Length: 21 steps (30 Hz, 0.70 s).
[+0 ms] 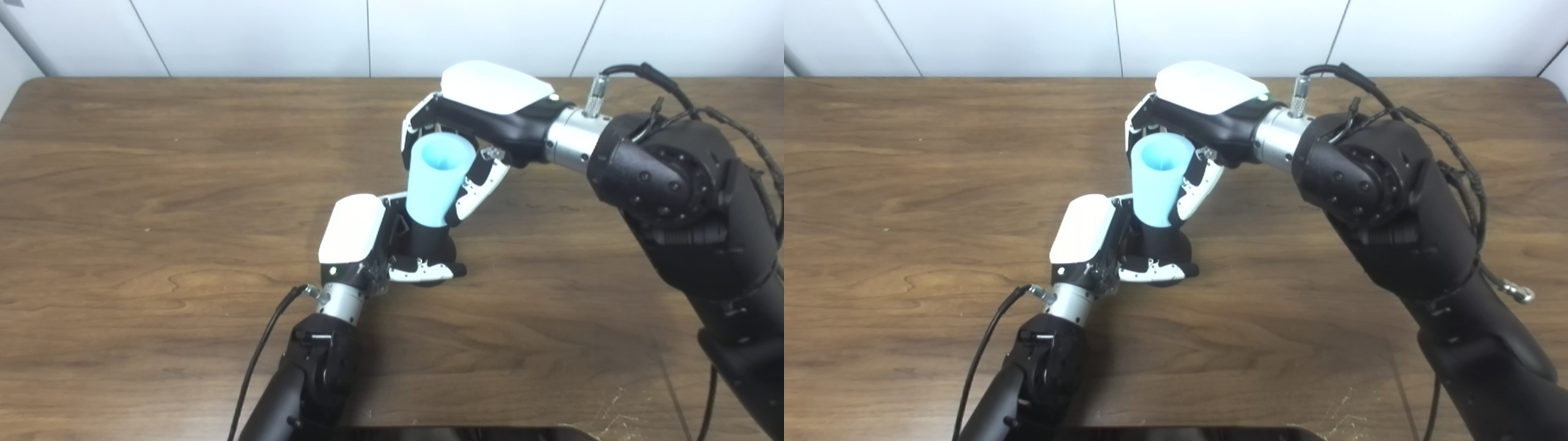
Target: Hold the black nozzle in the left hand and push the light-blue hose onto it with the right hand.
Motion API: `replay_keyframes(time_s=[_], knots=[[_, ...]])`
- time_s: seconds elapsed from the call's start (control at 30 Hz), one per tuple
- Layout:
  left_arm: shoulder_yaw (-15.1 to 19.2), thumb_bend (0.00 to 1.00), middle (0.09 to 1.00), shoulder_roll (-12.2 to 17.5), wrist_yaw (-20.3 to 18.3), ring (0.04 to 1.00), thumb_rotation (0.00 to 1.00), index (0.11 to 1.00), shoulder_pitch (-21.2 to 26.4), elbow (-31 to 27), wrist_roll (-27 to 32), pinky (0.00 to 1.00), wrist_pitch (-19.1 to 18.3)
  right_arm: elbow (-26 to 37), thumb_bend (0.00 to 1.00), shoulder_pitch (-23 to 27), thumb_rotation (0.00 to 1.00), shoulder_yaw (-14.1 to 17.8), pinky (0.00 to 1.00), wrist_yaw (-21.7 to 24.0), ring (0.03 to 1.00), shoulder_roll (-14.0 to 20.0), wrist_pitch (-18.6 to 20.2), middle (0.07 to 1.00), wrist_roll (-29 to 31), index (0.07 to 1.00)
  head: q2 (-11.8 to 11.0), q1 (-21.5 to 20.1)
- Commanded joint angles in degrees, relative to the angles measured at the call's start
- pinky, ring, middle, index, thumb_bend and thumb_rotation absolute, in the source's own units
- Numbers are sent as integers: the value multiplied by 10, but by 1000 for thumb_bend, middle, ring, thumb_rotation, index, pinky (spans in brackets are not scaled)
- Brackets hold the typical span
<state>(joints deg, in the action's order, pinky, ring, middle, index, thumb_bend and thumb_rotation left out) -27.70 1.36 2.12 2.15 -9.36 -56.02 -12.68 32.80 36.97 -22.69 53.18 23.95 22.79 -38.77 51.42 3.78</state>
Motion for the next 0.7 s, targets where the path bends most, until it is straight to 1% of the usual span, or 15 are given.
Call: replay_keyframes(time_s=[0.0,0.27,0.4,0.47,0.67], knots=[[-2,523,485,3,-28,509,0,487,-21,11,4,466,-17,1,515,3,0,-2,333,-2,366,5,-7,484,-7,517,1,0],[-1,521,507,3,-29,522,0,481,-20,11,3,480,-17,0,517,-19,0,1,381,-28,388,-7,-4,514,-9,496,0,1],[-1,521,507,3,-31,523,0,481,-20,12,3,479,-17,1,517,-12,0,4,377,-27,381,-5,-6,504,-10,506,0,1],[-1,521,513,3,-29,525,0,478,-20,13,3,478,-16,2,515,-10,0,10,361,-36,372,-7,-9,495,-9,518,0,1],[-3,520,519,3,-28,524,0,475,-20,18,3,474,-14,27,516,12,0,41,377,-25,392,-6,25,509,8,507,-4,1]])
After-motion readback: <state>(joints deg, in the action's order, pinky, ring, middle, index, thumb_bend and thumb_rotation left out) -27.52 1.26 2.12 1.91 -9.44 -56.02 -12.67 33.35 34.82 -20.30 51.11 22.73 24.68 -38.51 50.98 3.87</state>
